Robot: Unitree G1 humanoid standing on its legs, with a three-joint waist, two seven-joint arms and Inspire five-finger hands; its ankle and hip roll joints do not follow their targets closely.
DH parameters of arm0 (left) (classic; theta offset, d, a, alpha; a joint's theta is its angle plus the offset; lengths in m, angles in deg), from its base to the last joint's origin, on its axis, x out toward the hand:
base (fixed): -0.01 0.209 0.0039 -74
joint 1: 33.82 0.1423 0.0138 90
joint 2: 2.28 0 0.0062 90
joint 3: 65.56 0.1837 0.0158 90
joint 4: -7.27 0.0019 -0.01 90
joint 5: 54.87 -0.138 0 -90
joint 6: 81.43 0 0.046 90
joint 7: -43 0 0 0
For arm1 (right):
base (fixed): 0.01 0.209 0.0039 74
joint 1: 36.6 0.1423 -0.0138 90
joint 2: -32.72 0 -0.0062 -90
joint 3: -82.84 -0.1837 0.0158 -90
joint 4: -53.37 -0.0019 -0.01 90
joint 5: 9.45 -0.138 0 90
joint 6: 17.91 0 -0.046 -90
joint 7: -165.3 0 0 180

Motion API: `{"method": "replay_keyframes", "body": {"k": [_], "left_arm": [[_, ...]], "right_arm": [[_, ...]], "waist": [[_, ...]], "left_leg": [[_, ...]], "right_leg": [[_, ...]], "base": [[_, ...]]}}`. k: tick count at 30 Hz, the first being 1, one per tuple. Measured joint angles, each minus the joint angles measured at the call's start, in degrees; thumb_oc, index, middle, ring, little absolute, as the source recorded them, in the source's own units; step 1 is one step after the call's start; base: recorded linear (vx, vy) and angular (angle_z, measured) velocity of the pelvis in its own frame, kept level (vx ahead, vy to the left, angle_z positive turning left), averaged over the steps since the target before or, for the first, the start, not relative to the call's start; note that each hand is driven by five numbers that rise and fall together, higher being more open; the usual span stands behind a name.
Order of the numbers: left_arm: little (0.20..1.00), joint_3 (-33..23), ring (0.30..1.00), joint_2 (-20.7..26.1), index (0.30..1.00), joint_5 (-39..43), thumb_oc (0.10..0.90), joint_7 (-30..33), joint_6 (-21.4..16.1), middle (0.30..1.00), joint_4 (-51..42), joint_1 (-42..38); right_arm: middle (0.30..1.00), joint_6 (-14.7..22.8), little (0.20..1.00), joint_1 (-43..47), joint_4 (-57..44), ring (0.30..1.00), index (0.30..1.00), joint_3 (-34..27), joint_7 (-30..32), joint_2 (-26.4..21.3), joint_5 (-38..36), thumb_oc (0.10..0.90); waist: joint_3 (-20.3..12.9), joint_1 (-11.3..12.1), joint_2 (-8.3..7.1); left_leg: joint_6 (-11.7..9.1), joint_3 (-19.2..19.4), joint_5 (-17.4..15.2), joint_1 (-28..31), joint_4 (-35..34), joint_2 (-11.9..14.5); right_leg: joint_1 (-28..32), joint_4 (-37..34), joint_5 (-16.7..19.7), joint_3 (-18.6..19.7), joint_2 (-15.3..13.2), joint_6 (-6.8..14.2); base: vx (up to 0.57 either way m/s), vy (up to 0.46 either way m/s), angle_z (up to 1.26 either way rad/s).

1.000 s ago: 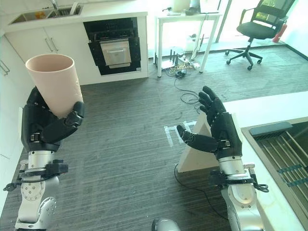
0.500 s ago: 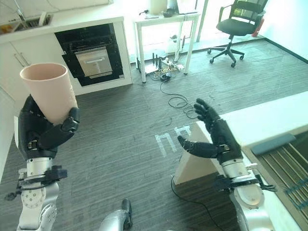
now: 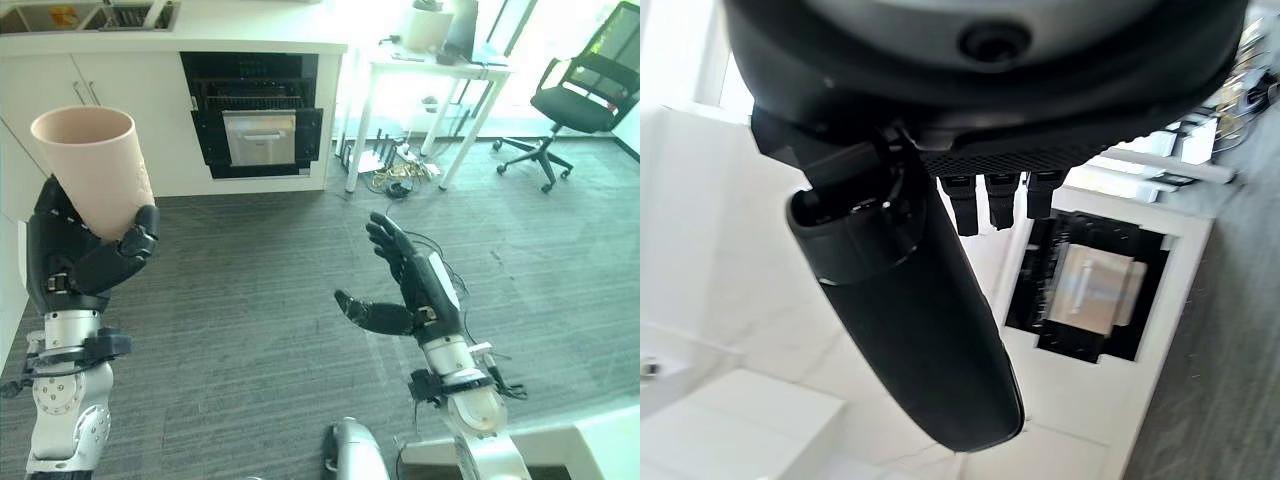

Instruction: Place the dishes in the dishwasher.

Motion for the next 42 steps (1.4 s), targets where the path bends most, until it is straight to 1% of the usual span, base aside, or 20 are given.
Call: {"method": "replay_keyframes", "body": {"k": [2, 3, 6, 9, 11, 14, 15, 17, 20, 23, 26, 30, 32, 33, 34, 35, 36, 37, 39, 42], "left_arm": [[0.3, 2.0, 0.3, -1.3, 0.3, -0.1, 0.4, 0.2, 0.2, 0.3, 1.8, 2.5], [0.3, 3.2, 0.3, -2.3, 0.3, -0.2, 0.4, 0.2, 0.3, 0.3, 1.9, 3.2], [0.3, 6.2, 0.3, 0.1, 0.3, -0.4, 0.4, -0.3, 0.4, 0.3, -1.5, 3.5], [0.3, 6.0, 0.3, 0.2, 0.3, 0.0, 0.4, 0.1, 0.4, 0.3, -2.4, 1.5], [0.3, 5.7, 0.3, 0.5, 0.3, 1.1, 0.4, 0.0, 0.3, 0.3, -3.3, 1.5], [0.3, 5.5, 0.3, 0.0, 0.3, 2.3, 0.4, -0.4, 0.3, 0.3, -3.2, 2.0], [0.3, 5.6, 0.3, 0.0, 0.3, 2.3, 0.4, -1.2, 0.3, 0.3, -2.7, 2.1], [0.3, 5.9, 0.3, 0.3, 0.3, 2.2, 0.4, -1.7, 0.1, 0.3, -1.9, 2.1], [0.3, 5.8, 0.3, 0.3, 0.3, 2.2, 0.4, -1.6, -0.2, 0.3, -0.7, 2.6], [0.3, 4.7, 0.3, 0.0, 0.3, 2.1, 0.4, -0.9, -0.6, 0.3, 0.0, 4.1], [0.3, 4.6, 0.3, 2.0, 0.3, -1.4, 0.4, 1.4, -1.6, 0.3, 0.1, 1.4], [0.3, 5.3, 0.3, 3.4, 0.3, -5.5, 0.4, 1.5, -1.3, 0.3, 1.5, -7.0], [0.3, 5.3, 0.3, 3.4, 0.3, -5.7, 0.4, 1.3, -1.2, 0.3, 1.5, -7.4], [0.3, 4.9, 0.3, 3.2, 0.3, -5.7, 0.4, 1.2, -1.2, 0.3, 1.7, -7.1], [0.3, 4.0, 0.3, 3.1, 0.3, -6.9, 0.4, 1.2, -1.2, 0.3, 2.2, -5.3], [0.3, 4.0, 0.3, 3.2, 0.3, -7.2, 0.4, 1.3, -1.1, 0.3, 2.6, -3.4], [0.3, 3.7, 0.3, 3.9, 0.3, -7.8, 0.4, 1.2, -0.7, 0.3, 2.5, -1.6], [0.3, 3.9, 0.3, 5.5, 0.3, -8.2, 0.4, 1.2, -0.2, 0.3, 2.6, -1.9], [0.3, 5.4, 0.3, 5.8, 0.3, -9.4, 0.4, 1.5, 0.0, 0.3, 2.9, -3.2], [0.3, 7.5, 0.3, 2.5, 0.3, -12.0, 0.4, 2.5, 0.7, 0.3, 3.8, -3.4]], "right_arm": [[0.9, 0.0, 0.9, 0.0, 2.2, 0.9, 0.9, -1.4, 0.2, -0.2, -1.1, 0.8], [0.9, 0.0, 0.9, 0.6, 3.0, 0.9, 0.9, -1.5, 0.6, -0.6, -1.1, 0.8], [0.9, -1.9, 0.9, 3.8, 5.0, 0.9, 0.9, 0.1, 2.3, -0.9, -1.1, 0.8], [0.9, -1.8, 0.9, 8.7, 4.2, 0.9, 0.9, 0.3, 3.0, 0.8, -1.1, 0.8], [0.9, -1.4, 0.9, 6.9, 1.9, 0.9, 0.9, 0.0, 3.0, 0.2, -1.0, 0.8], [0.9, -1.7, 0.9, 2.0, 1.6, 0.9, 0.9, -1.1, 2.4, -0.2, -1.1, 0.8], [0.9, -2.2, 0.9, 1.4, 2.4, 0.9, 0.9, -1.4, 2.5, 0.0, -1.1, 0.8], [0.9, -2.3, 0.9, 4.5, 5.7, 0.9, 0.9, -1.6, 2.6, 0.6, -1.1, 0.8], [0.9, -2.2, 0.9, 5.9, 6.1, 0.9, 0.9, -2.9, 2.2, 0.2, -1.1, 0.8], [0.9, -2.1, 0.9, 4.2, 5.6, 0.9, 0.9, -2.8, 0.8, -1.1, -1.3, 0.8], [0.9, -1.2, 0.9, 4.3, 3.8, 0.9, 0.9, -2.9, -0.9, -1.6, -5.8, 0.8], [0.9, -1.2, 0.9, 5.5, 0.4, 0.9, 0.9, -1.5, -1.0, 2.9, -6.5, 0.8], [0.9, -1.5, 0.9, 6.1, -0.7, 0.9, 0.9, 0.1, -1.0, 2.8, -5.6, 0.8], [0.9, -2.1, 0.9, 6.5, -0.7, 0.9, 0.9, 0.1, -0.7, 3.6, -5.6, 0.8], [0.9, -2.4, 0.9, 5.4, -1.0, 0.9, 0.9, 0.3, -0.8, 7.9, -5.7, 0.8], [0.9, -2.4, 0.9, 3.4, -1.3, 0.9, 0.9, 0.8, -0.9, 8.5, -5.8, 0.8], [0.9, -2.3, 0.9, 3.0, 0.0, 0.9, 0.9, 2.2, -1.0, 6.3, -6.2, 0.8], [0.9, -2.1, 0.9, 3.0, 1.7, 0.9, 0.9, 2.8, -1.5, 3.9, -6.6, 0.8], [0.9, -2.3, 0.9, 2.9, 5.0, 0.9, 0.9, 2.3, -1.6, 3.3, -7.9, 0.8], [0.9, -2.5, 0.9, 4.9, 5.8, 0.9, 0.9, 2.4, -1.5, 5.3, -7.8, 0.8]], "waist": [[-0.3, -0.4, -0.82], [-0.5, -1.2, -0.78], [-1.1, 2.2, -0.01], [-1.0, 1.9, -0.81], [-2.7, 0.3, 0.51], [-2.4, 0.3, -1.01], [-1.9, 0.2, -1.48], [-0.6, 0.2, -2.03], [1.9, 1.1, 1.32], [2.1, 2.2, 1.46], [1.0, 1.6, -0.61], [0.8, 2.2, -2.42], [0.7, 2.7, -2.45], [0.8, 3.2, -2.53], [0.9, 2.5, -3.07], [0.9, 1.4, -2.95], [0.6, 1.0, -2.43], [0.4, 0.5, -2.67], [0.5, 0.4, -3.39], [1.5, 0.2, -2.49]], "left_leg": [[-2.0, -0.1, -1.1, 4.0, 3.8, -5.4], [-2.4, -0.1, -4.3, 3.2, 11.0, -6.2], [-4.5, -2.0, -9.9, -6.6, 21.6, 1.7], [-4.8, -3.4, -6.9, -11.3, 16.0, 8.2], [-4.9, -0.8, -3.2, -6.0, 9.3, 8.2], [-11.6, 2.4, 2.4, -7.6, 15.3, 7.0], [-9.9, 7.4, 2.1, -13.2, 20.9, 10.1], [-9.5, 9.6, 2.8, -18.2, 8.8, 13.8], [-9.9, 4.9, 7.0, -29.3, 7.9, 16.3], [-9.1, 2.7, 8.9, -29.7, 7.8, 15.2], [-3.6, 7.4, 14.2, -25.7, 8.5, 12.5], [1.5, 8.9, 7.7, -23.3, 12.7, 8.7], [2.4, 8.0, 6.3, -20.3, 11.2, 7.6], [3.0, 7.5, 4.9, -18.7, 10.8, 7.4], [3.8, 7.5, 3.3, -15.6, 9.9, 7.1], [3.5, 8.0, 2.4, -13.0, 8.9, 7.0], [2.3, 9.5, 2.1, -11.1, 6.1, 7.3], [1.9, 9.6, 2.2, -10.7, 5.1, 7.2], [1.3, 9.6, 2.0, -11.2, 6.7, 6.4], [0.3, 8.4, 1.4, -9.6, 8.0, 4.8]], "right_leg": [[4.9, -1.7, 6.3, 2.0, 0.4, -12.8], [7.0, -3.1, 15.0, 6.9, 0.1, -13.9], [9.7, -5.1, 13.8, 8.2, 1.2, -11.2], [11.2, -1.9, 10.1, 8.1, -0.8, -5.4], [11.1, 5.5, 3.2, 5.8, -3.7, -0.8], [14.2, 4.8, 1.2, 6.9, -6.6, -2.2], [17.1, 1.9, 0.8, 5.8, -7.5, -2.3], [20.4, -0.1, -1.2, 4.6, -7.4, -1.7], [22.8, 0.2, -4.5, 4.6, -5.1, -0.5], [27.1, 2.2, -8.8, 8.2, -6.0, 1.8], [30.3, 2.9, -12.3, 11.0, -10.8, 7.1], [34.9, 1.3, -7.3, 6.3, -14.8, 8.2], [35.7, 3.2, -1.9, 6.0, -15.2, 12.5], [31.4, 13.1, 1.9, 7.6, -15.1, 15.9], [16.9, 40.2, 7.6, 12.6, -15.8, 17.3], [7.8, 48.7, 5.6, 12.2, -16.3, 15.2], [2.8, 35.7, 1.7, 6.3, -17.1, 8.1], [1.8, 18.1, 1.3, 2.2, -16.1, 5.6], [2.4, -1.1, 2.6, 3.6, -14.0, 5.5], [-1.1, 3.5, 7.2, 9.8, -16.2, 5.1]], "base": [[0.3, -0.203, 0.53], [0.34, -0.244, 0.56], [0.3, -0.189, 0.14], [0.28, -0.15, 0.04], [0.35, -0.203, -0.09], [0.24, -0.092, 0.15], [0.3, 0.172, 0.45], [0.31, 0.223, 0.44], [0.33, 0.175, -0.03], [0.31, 0.222, -0.74], [0.36, 0.221, -0.7], [0.32, 0.16, -0.01], [0.33, 0.181, 0.24], [0.34, 0.155, 0.17], [0.29, -0.013, 0.09], [0.26, -0.233, -0.18], [0.23, -0.461, -0.17], [0.17, -0.511, -0.1], [0.24, -0.517, 0.25], [0.33, -0.501, 0.24]]}}
